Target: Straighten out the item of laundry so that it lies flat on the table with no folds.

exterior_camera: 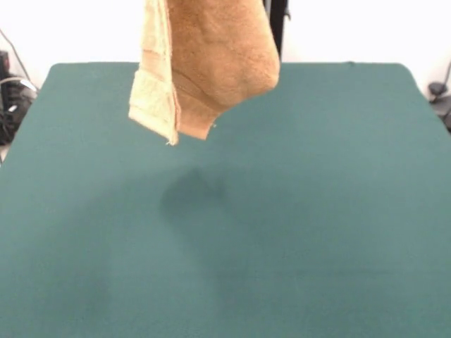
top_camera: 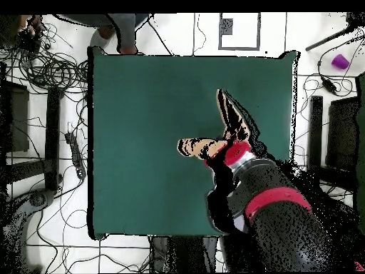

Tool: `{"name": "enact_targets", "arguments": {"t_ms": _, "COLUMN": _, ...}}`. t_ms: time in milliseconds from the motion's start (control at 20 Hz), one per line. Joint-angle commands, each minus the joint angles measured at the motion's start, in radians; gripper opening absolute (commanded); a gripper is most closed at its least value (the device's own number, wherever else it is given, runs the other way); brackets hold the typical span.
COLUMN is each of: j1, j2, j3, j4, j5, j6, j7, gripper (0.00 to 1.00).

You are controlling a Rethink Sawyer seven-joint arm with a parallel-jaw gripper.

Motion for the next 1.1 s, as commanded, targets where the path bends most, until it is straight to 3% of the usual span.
{"name": "enact_targets", "arguments": {"t_ms": 50, "j1": 0.042, "j2": 0.028, "j3": 0.022, "j4": 0.014, "j5": 0.049, "j6": 0.078, "j7": -0.116, "gripper": 0.0}}
{"name": "enact_targets", "arguments": {"t_ms": 500, "j1": 0.013, "j2": 0.182, "j3": 0.12, "j4": 0.003, "j5": 0.08, "j6": -0.087, "j7": -0.14, "gripper": 0.0}}
{"name": "enact_targets", "arguments": {"t_ms": 800, "j1": -0.015, "j2": 0.311, "j3": 0.181, "j4": -0.037, "j5": -0.007, "j6": -0.165, "j7": -0.12, "gripper": 0.0}}
{"name": "enact_targets", "arguments": {"t_ms": 1100, "j1": -0.033, "j2": 0.378, "j3": 0.227, "j4": -0.063, "j5": -0.074, "j6": -0.219, "j7": -0.071, "gripper": 0.0}}
